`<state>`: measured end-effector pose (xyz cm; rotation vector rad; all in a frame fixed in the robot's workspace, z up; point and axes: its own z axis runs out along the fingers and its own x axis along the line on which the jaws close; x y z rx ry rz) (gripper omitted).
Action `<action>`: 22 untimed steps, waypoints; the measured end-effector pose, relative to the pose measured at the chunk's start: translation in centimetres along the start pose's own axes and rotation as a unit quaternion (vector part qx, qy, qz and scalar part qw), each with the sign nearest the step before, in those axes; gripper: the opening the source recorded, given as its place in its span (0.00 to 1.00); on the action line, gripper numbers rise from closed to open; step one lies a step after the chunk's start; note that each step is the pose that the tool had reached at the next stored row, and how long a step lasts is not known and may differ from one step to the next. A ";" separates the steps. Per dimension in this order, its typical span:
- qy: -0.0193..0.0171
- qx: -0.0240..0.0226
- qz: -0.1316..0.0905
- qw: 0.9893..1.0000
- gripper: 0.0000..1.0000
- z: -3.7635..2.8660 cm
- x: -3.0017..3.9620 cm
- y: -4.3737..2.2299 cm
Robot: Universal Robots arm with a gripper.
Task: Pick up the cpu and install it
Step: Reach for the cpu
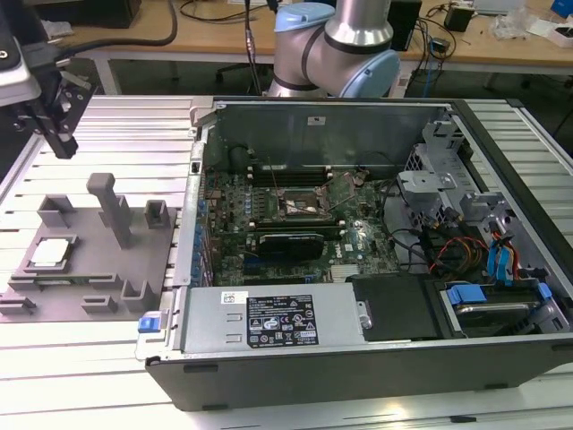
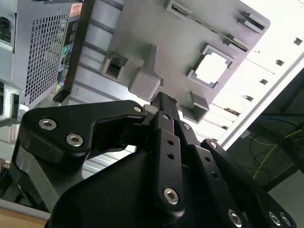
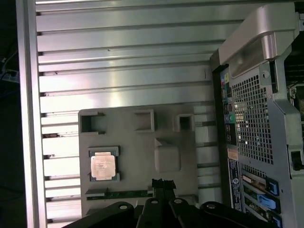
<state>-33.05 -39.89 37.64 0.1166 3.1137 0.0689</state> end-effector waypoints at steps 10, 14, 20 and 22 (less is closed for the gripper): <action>0.000 0.000 0.000 1.000 0.11 1.21 1.17 -0.14; 0.000 0.000 0.000 1.000 0.11 1.81 1.66 -0.21; 0.000 0.000 0.000 1.000 0.11 2.70 2.78 -0.33; 0.000 0.000 0.000 1.000 0.11 2.86 3.02 -0.35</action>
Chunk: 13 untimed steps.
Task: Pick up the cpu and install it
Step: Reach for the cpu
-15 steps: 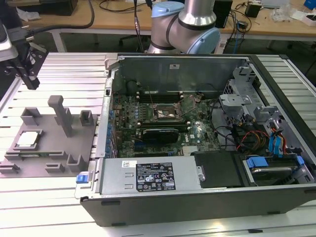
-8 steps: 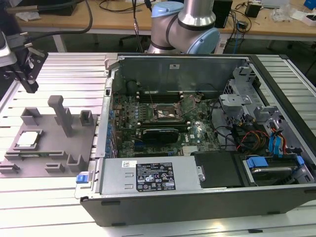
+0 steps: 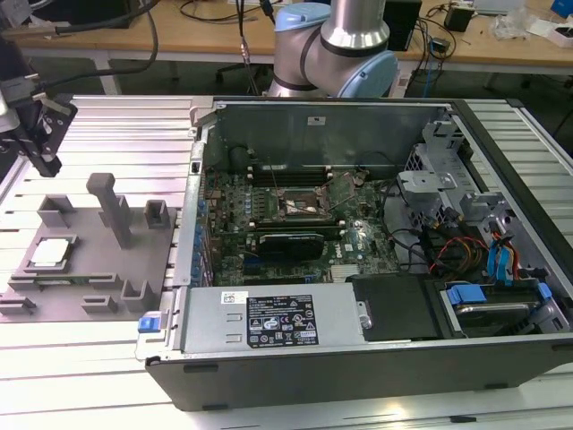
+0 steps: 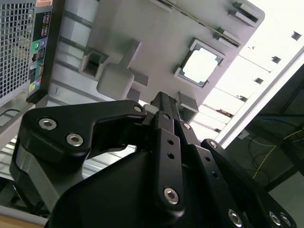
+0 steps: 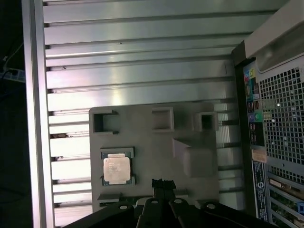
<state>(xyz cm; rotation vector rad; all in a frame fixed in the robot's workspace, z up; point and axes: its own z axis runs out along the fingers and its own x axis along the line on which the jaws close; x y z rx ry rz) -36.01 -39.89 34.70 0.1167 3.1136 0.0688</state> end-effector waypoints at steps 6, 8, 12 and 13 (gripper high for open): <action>0.000 0.000 0.000 1.000 0.11 0.78 1.19 -0.12; 0.000 0.000 0.000 1.000 0.11 1.35 1.43 -0.19; 0.000 0.000 0.000 1.000 0.11 2.10 1.58 -0.29; 0.000 0.000 0.000 1.000 0.11 2.25 1.61 -0.32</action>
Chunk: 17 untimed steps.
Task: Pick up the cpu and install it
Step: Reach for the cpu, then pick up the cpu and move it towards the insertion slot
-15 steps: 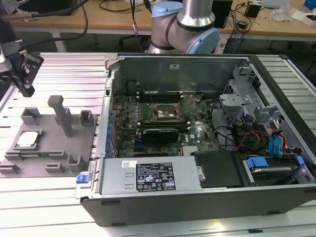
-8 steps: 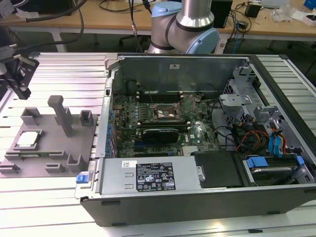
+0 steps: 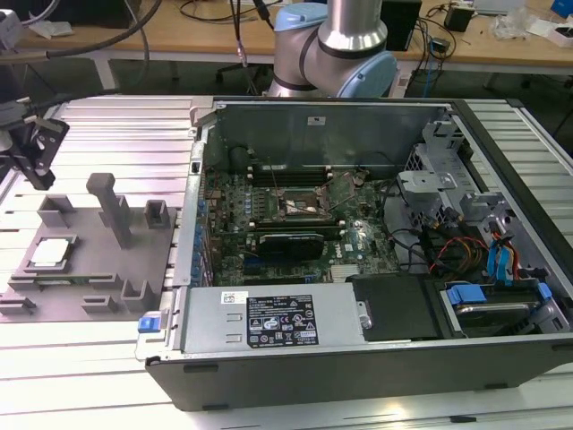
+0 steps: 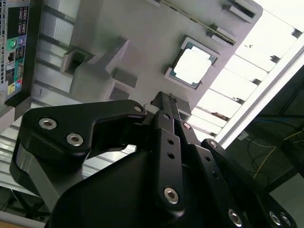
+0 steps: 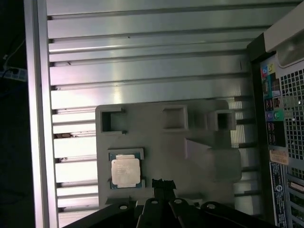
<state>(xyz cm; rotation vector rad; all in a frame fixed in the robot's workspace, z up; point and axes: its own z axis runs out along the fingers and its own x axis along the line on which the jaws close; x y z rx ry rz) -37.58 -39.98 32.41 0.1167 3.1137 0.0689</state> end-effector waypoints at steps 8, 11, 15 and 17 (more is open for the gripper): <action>0.000 0.000 0.000 1.000 0.11 0.83 0.07 -0.38; 0.000 0.000 0.000 1.000 0.11 0.89 0.10 -0.38; 0.000 0.000 0.000 1.000 0.11 0.90 0.11 -0.38; 0.000 0.000 0.000 1.000 0.11 0.90 0.11 -0.38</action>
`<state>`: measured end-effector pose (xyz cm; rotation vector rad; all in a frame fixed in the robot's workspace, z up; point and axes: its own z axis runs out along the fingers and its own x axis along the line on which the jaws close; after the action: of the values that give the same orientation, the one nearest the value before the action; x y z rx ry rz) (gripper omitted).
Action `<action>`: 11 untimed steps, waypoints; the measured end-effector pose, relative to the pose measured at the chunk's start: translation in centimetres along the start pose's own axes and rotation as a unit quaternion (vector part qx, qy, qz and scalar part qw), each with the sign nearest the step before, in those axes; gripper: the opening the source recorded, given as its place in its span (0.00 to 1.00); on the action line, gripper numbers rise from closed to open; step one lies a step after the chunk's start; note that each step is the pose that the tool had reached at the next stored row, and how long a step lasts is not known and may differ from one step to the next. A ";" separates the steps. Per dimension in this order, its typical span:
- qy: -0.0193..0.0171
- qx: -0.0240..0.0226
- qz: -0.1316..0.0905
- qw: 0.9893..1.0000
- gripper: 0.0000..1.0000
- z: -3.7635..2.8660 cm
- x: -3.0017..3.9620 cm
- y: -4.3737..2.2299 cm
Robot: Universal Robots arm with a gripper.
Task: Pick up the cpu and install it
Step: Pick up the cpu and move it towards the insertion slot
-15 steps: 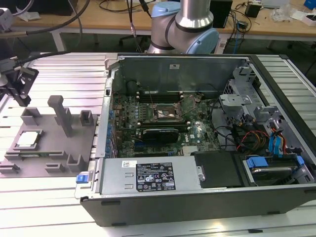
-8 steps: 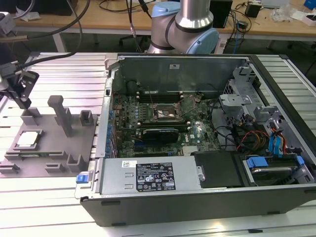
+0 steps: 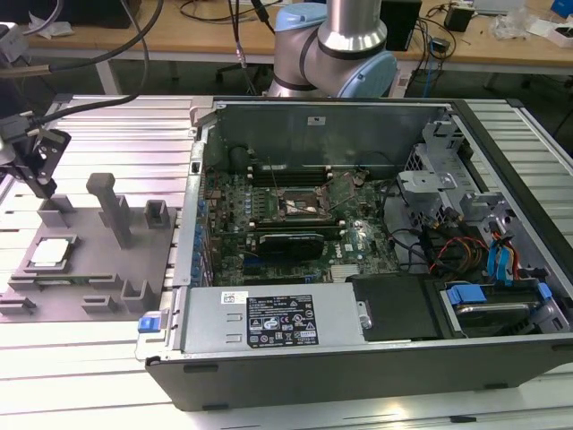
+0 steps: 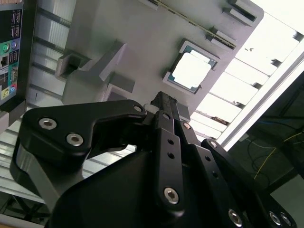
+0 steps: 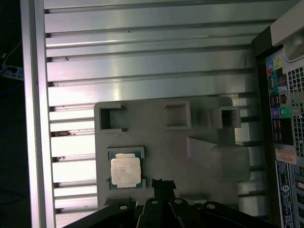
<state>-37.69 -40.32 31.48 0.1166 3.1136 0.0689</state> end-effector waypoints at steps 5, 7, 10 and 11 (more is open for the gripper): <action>0.000 0.000 0.000 1.000 0.11 0.03 0.12 -0.01; -0.001 0.000 0.000 1.000 0.11 0.10 0.33 -0.03; -0.001 0.000 0.000 1.000 0.11 0.19 0.51 -0.05; -0.002 0.000 0.000 1.000 0.11 0.22 0.57 -0.05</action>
<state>-38.26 -40.32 31.25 0.1164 3.1103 0.0691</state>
